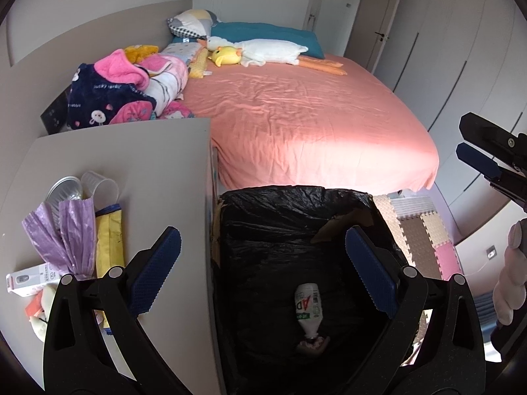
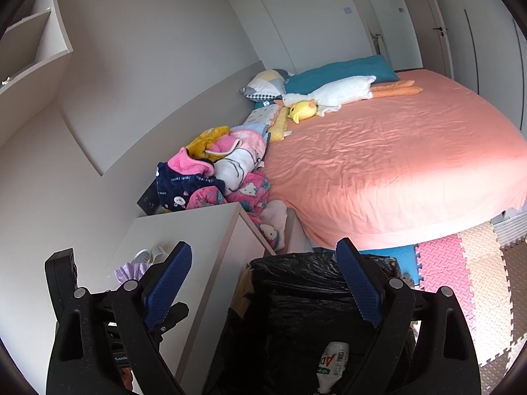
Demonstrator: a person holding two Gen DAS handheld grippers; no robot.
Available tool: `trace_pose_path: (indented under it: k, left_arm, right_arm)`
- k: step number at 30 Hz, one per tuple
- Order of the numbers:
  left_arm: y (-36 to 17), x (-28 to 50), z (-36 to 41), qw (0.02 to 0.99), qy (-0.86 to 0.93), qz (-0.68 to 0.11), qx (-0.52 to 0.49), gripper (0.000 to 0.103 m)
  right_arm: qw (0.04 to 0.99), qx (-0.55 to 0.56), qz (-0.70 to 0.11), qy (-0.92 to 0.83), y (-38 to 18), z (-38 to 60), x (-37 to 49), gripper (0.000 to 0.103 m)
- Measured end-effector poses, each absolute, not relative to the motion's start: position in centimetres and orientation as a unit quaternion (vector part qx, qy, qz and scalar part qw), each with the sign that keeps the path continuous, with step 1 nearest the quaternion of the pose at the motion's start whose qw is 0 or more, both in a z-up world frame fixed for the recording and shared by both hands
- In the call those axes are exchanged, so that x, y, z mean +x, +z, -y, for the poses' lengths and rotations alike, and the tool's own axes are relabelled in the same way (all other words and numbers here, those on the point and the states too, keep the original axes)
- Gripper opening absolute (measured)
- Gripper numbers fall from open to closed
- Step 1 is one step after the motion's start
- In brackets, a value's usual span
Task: Collect trash
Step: 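Move both grippers back over the table toward the purple bag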
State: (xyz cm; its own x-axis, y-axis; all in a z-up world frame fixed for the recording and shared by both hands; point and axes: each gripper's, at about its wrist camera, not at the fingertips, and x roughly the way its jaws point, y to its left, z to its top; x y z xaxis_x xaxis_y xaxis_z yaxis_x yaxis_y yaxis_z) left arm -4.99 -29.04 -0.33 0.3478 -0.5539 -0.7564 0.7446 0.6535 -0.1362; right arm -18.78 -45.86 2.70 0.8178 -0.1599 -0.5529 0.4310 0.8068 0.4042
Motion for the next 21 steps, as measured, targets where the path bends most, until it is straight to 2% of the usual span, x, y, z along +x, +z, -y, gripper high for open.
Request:
trace_pose_path:
  k: [21]
  left_arm:
    - [-0.5,-1.3,21.0,0.851,-0.31,-0.418,0.074,0.097]
  right_arm:
    - [0.927,0.23,-0.286,-0.077,1.6,40.2,-12.7,0.089]
